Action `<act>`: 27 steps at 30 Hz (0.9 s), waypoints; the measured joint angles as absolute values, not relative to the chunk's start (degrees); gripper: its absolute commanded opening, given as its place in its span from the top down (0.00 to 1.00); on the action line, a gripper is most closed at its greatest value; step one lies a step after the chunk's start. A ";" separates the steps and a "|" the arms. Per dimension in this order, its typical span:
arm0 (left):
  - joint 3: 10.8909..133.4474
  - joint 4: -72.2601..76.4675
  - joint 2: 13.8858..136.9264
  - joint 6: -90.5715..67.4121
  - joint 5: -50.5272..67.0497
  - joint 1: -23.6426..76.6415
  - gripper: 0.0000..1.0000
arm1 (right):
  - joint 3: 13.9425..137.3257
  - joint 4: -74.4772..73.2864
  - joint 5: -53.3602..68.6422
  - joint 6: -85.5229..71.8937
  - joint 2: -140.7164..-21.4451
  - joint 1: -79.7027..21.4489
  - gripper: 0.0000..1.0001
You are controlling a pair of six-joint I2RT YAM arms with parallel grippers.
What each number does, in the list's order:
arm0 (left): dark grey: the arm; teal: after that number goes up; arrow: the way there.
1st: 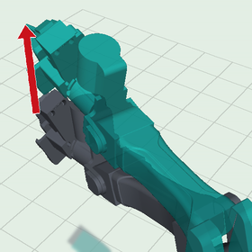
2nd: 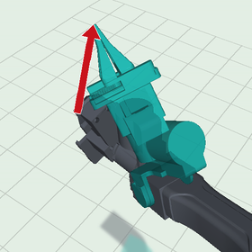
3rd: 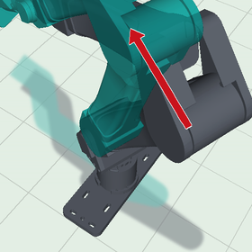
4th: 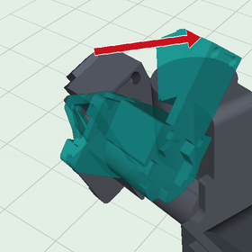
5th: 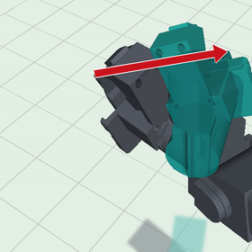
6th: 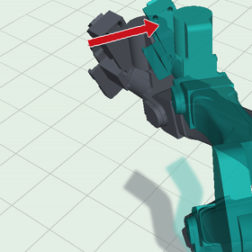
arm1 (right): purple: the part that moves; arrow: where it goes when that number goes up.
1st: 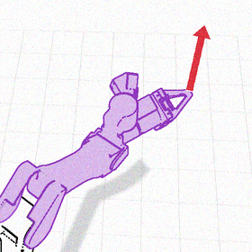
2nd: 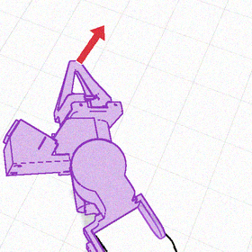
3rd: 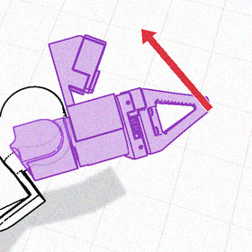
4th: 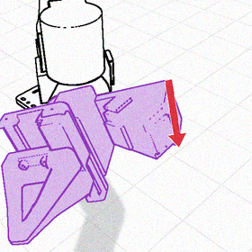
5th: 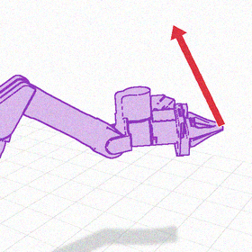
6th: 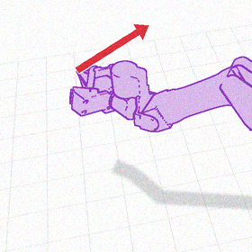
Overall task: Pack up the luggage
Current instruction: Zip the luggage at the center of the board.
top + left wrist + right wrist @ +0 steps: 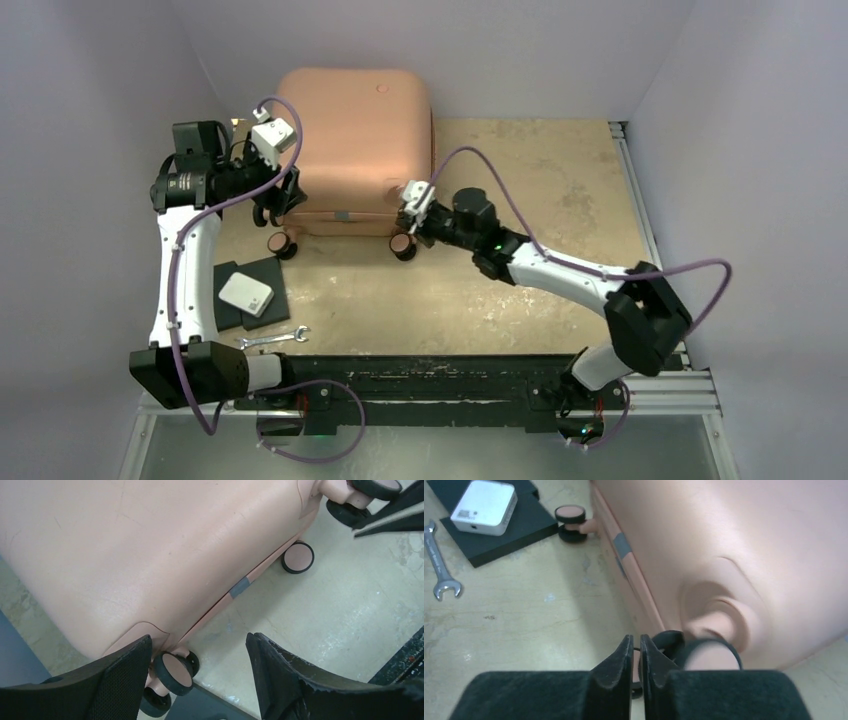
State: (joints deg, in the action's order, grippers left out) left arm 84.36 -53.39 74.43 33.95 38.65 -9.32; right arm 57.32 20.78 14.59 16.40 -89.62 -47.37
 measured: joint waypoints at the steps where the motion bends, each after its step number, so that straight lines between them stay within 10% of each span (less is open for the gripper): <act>1: 84.36 -53.58 74.32 33.95 38.85 -9.28 0.29 | 56.10 20.75 14.83 16.29 -87.70 -45.93 0.77; 6: 84.55 -53.63 74.17 32.51 39.38 -6.50 0.27 | 48.18 23.09 17.04 15.51 -80.05 -41.41 0.54; 27: 87.13 -45.69 84.29 20.78 25.63 25.52 0.23 | 35.86 39.48 12.99 14.44 -84.79 -35.62 0.38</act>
State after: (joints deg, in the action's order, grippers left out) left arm 87.13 -45.69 84.29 20.78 25.63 25.52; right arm 35.86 39.48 12.99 14.44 -84.79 -35.62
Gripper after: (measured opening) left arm 0.753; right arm 0.589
